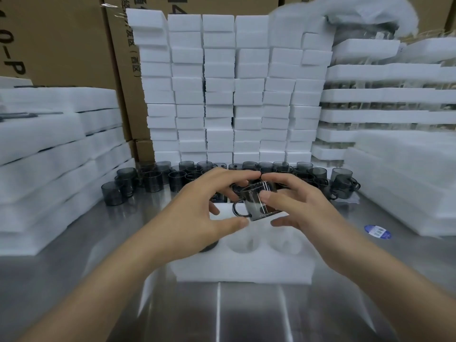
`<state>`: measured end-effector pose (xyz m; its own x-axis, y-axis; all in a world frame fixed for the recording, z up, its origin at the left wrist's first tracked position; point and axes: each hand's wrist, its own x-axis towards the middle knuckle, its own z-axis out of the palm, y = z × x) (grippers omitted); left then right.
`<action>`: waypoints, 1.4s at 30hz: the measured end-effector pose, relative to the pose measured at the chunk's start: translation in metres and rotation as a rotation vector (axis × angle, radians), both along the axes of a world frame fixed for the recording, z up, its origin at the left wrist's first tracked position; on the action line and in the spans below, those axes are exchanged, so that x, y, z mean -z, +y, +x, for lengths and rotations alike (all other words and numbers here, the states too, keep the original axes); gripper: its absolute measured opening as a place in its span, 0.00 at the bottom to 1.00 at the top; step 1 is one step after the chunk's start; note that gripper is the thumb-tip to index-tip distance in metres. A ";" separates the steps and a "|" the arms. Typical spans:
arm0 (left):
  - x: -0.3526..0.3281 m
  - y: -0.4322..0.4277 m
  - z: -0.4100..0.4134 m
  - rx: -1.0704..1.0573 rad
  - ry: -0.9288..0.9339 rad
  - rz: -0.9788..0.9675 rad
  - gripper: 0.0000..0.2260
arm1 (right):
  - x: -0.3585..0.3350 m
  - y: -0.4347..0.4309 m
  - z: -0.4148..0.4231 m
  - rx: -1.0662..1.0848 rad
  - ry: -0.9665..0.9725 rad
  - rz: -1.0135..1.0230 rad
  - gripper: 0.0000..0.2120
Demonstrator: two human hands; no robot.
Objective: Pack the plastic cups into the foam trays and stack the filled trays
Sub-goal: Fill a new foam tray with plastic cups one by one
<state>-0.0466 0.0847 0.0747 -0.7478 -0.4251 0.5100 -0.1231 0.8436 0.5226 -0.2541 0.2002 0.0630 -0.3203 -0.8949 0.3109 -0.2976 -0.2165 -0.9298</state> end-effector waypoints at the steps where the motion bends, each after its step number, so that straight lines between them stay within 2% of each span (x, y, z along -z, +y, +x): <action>1: 0.002 -0.003 0.001 -0.025 -0.031 -0.003 0.32 | 0.001 -0.001 -0.003 0.029 0.002 0.001 0.17; 5: 0.014 -0.022 0.007 -0.254 -0.171 -0.067 0.26 | 0.005 -0.004 -0.014 0.173 0.046 0.018 0.22; 9: 0.030 -0.035 0.008 -0.369 -0.390 0.125 0.24 | 0.004 -0.003 -0.021 0.220 0.132 -0.003 0.19; 13: 0.033 -0.035 0.003 -0.295 -0.314 0.232 0.24 | 0.001 0.000 -0.024 0.169 0.210 -0.022 0.23; 17: 0.036 -0.019 -0.011 -0.099 -0.271 0.330 0.24 | -0.009 0.006 -0.023 0.012 0.254 -0.041 0.28; 19: 0.037 -0.014 -0.017 -0.097 -0.242 0.341 0.22 | -0.011 0.009 -0.022 -0.075 0.304 -0.021 0.26; 22: 0.034 -0.011 -0.019 -0.114 -0.172 0.477 0.23 | -0.008 0.009 -0.018 -0.129 0.326 -0.019 0.25; 27: 0.032 -0.011 -0.026 -0.110 -0.041 0.709 0.15 | 0.001 0.006 -0.008 -0.135 0.450 -0.008 0.28; 30: 0.034 -0.017 -0.022 -0.078 -0.042 0.827 0.15 | 0.005 0.004 -0.007 -0.081 0.538 0.038 0.29; 34: 0.039 -0.025 -0.017 0.026 -0.091 0.832 0.16 | 0.007 0.004 -0.003 -0.063 0.540 0.056 0.35; 42: 0.040 -0.037 -0.005 0.242 -0.138 0.967 0.21 | 0.012 0.004 -0.006 -0.204 0.553 0.156 0.29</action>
<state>-0.0512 0.0478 0.0347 -0.8952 -0.4399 -0.0717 -0.1159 0.0745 0.9905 -0.2599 0.2044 0.0513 0.0343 -0.9695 0.2428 -0.7123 -0.1941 -0.6745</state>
